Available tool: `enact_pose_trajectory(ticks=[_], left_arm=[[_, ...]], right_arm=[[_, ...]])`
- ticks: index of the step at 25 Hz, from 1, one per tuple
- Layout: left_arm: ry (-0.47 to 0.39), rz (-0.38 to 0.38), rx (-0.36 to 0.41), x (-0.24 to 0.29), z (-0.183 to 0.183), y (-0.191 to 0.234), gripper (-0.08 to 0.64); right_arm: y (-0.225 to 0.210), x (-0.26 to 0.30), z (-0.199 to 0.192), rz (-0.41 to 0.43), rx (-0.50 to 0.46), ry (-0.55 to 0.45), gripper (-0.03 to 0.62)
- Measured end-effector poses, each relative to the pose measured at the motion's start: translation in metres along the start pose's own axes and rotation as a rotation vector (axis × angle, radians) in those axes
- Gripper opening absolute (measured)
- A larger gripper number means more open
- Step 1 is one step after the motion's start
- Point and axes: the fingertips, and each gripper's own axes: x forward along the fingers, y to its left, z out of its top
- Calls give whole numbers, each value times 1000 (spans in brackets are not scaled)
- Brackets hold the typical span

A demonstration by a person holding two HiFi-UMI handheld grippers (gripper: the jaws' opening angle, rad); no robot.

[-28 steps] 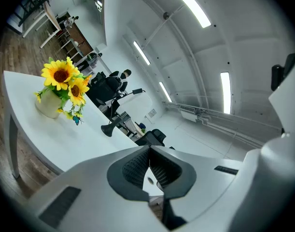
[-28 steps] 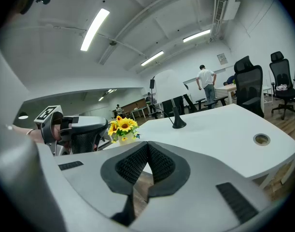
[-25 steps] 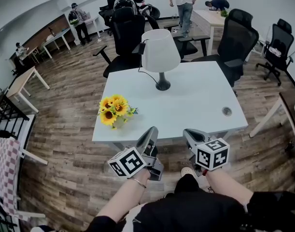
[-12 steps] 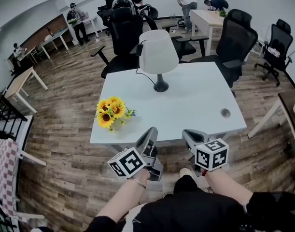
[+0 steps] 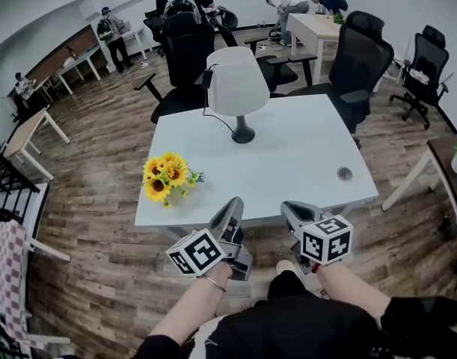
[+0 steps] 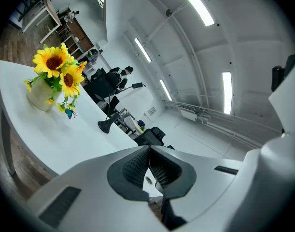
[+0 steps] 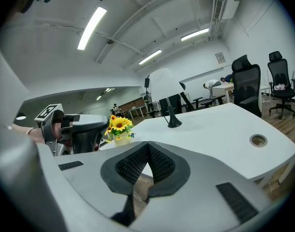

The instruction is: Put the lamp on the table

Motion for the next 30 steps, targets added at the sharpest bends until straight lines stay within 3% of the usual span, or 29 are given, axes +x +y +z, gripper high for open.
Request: enact_pose_trajectory(ticks=[18, 22, 30], left_arm=[[12, -16, 6, 10, -5, -9, 15], [7, -13, 10, 10, -3, -10, 15], [4, -12, 5, 9, -2, -10, 15]], right_arm=[[-10, -7, 5, -9, 15, -25, 15], [-7, -8, 13, 28, 59, -62, 15], [-3, -7, 10, 43, 41, -35, 15]])
